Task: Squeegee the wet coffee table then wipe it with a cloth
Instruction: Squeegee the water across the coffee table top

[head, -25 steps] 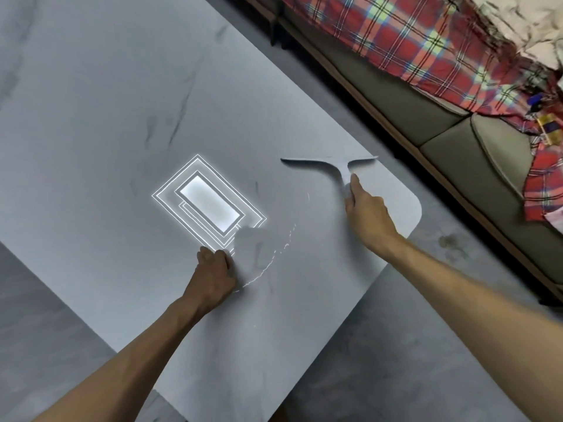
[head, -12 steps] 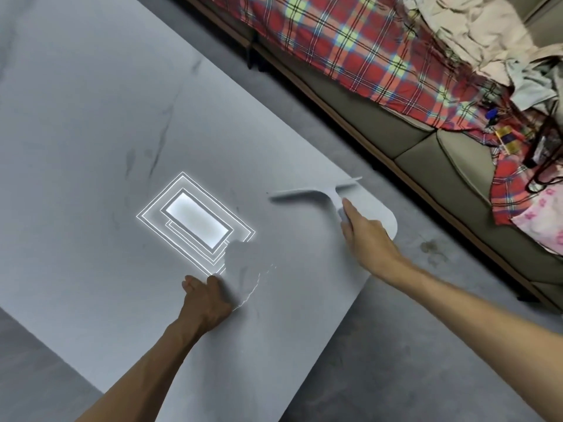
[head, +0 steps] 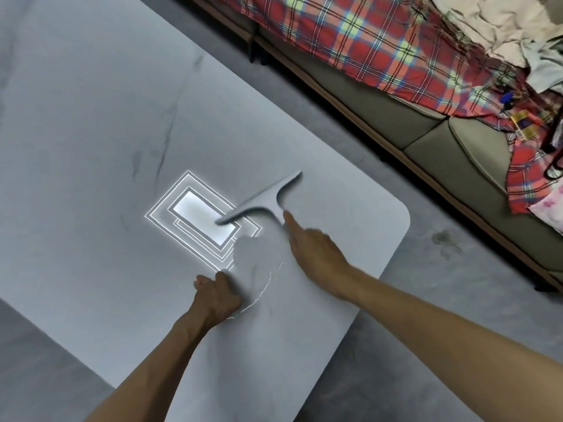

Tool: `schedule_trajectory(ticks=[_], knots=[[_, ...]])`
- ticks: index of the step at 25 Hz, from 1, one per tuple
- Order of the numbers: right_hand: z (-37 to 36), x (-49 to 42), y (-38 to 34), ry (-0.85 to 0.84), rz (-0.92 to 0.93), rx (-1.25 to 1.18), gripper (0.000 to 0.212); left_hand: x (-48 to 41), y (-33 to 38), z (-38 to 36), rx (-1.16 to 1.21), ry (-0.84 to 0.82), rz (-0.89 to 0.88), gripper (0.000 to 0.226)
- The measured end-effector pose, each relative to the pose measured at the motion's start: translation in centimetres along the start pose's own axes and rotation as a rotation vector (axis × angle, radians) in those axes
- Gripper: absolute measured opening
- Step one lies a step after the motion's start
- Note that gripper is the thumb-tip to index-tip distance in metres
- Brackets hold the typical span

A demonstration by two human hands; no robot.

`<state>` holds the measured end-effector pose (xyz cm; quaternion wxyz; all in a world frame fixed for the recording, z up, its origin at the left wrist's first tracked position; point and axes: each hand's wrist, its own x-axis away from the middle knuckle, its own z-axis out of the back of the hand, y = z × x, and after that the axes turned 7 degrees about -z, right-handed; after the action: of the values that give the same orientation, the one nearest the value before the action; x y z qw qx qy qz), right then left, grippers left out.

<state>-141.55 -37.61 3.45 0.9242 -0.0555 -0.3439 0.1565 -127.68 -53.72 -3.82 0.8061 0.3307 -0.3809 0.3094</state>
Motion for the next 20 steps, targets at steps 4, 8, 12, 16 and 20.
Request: schedule_trajectory(ticks=[4, 8, 12, 16, 20], knots=[[-2.5, 7.3, 2.6, -0.101, 0.145, 0.281, 0.064, 0.3, -0.7, 0.5, 0.032, -0.080, -0.052, 0.042], [0.0, 7.1, 4.4, -0.180, 0.117, 0.339, 0.066, 0.6, -0.9, 0.8, 0.063, -0.085, -0.068, 0.025], [4.4, 3.5, 4.9, -0.049, 0.045, 0.044, 0.052, 0.5, -1.2, 0.5, 0.066, -0.086, -0.093, 0.024], [6.7, -2.3, 7.4, 0.188, -0.224, 0.026, 0.050, 0.4, -1.3, 0.2, 0.026, -0.071, -0.105, 0.028], [3.2, -0.4, 8.4, 0.170, -0.329, -0.030, 0.053, 0.2, -1.5, -0.2, -0.021, -0.049, -0.107, 0.038]])
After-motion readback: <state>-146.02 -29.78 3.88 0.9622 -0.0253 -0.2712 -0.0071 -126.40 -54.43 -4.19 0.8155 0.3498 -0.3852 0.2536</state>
